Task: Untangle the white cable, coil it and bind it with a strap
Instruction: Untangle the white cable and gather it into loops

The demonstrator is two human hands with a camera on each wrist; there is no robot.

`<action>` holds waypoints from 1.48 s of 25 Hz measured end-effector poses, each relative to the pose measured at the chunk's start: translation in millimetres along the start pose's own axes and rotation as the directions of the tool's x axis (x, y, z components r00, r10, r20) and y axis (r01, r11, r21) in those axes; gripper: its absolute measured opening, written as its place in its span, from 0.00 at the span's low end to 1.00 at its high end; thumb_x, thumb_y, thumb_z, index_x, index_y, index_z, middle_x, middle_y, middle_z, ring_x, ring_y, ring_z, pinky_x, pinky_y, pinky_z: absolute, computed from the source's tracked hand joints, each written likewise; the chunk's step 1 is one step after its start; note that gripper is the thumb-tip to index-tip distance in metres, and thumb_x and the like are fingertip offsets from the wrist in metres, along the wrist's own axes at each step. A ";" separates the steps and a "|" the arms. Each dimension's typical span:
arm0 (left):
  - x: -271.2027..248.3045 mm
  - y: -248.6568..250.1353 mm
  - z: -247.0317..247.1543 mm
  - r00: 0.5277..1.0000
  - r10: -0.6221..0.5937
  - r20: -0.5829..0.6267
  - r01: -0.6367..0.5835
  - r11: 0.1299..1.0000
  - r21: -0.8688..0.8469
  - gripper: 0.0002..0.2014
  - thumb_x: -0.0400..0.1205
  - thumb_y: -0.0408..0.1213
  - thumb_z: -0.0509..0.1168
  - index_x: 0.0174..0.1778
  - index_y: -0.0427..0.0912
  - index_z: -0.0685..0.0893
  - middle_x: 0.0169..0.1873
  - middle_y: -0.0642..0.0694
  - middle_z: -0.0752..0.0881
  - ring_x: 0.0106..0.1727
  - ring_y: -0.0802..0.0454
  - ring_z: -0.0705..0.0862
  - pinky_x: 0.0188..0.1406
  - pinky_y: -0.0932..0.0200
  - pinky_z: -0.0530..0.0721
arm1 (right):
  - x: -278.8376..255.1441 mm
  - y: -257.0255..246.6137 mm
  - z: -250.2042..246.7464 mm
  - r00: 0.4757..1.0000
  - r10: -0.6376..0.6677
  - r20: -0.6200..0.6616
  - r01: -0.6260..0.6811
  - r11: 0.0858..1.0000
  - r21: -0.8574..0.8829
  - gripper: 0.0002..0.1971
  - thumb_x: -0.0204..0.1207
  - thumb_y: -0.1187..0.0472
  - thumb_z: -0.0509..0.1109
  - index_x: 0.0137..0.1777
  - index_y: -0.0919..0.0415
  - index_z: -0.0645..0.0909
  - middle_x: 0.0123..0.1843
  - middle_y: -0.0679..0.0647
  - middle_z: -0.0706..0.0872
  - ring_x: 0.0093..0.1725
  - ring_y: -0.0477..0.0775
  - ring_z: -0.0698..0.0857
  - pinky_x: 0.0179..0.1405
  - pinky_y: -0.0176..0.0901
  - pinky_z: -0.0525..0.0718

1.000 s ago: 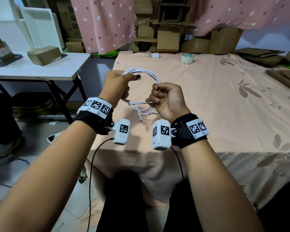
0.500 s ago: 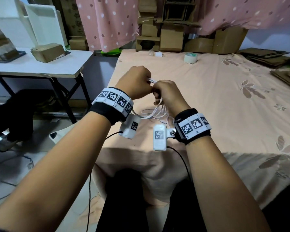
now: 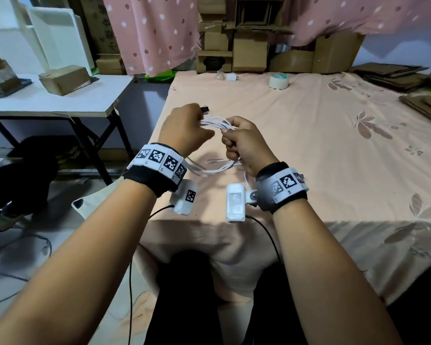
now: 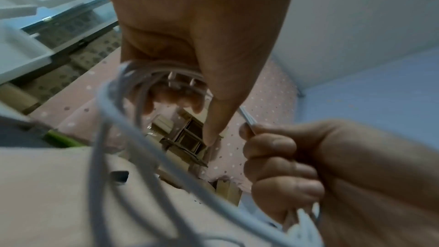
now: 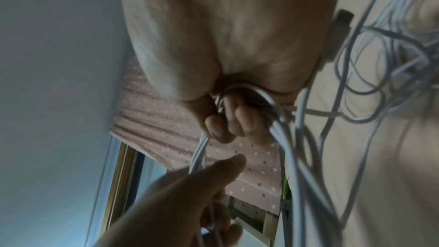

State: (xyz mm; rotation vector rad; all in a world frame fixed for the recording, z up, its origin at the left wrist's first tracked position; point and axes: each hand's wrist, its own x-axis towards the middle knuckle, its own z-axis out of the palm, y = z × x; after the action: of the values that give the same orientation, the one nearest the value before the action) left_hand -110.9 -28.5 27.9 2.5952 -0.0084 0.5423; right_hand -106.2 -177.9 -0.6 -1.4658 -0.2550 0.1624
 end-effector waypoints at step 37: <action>-3.1 -42.5 -17.9 0.775 -0.497 0.391 0.632 0.610 -0.477 0.17 0.77 0.34 0.73 0.29 0.44 0.71 0.24 0.48 0.67 0.19 0.51 0.61 0.19 0.64 0.59 | -3.0 31.2 -14.7 0.979 -0.062 -0.196 0.019 0.977 -0.212 0.10 0.79 0.58 0.72 0.42 0.66 0.85 0.28 0.55 0.81 0.23 0.55 0.75 0.28 0.43 0.74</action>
State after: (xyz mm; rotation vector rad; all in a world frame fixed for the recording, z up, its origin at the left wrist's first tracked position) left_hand -116.1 17.0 21.5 1.8633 0.4942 -0.0138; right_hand -103.8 -189.6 -33.1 -1.6718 -0.1392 -0.0493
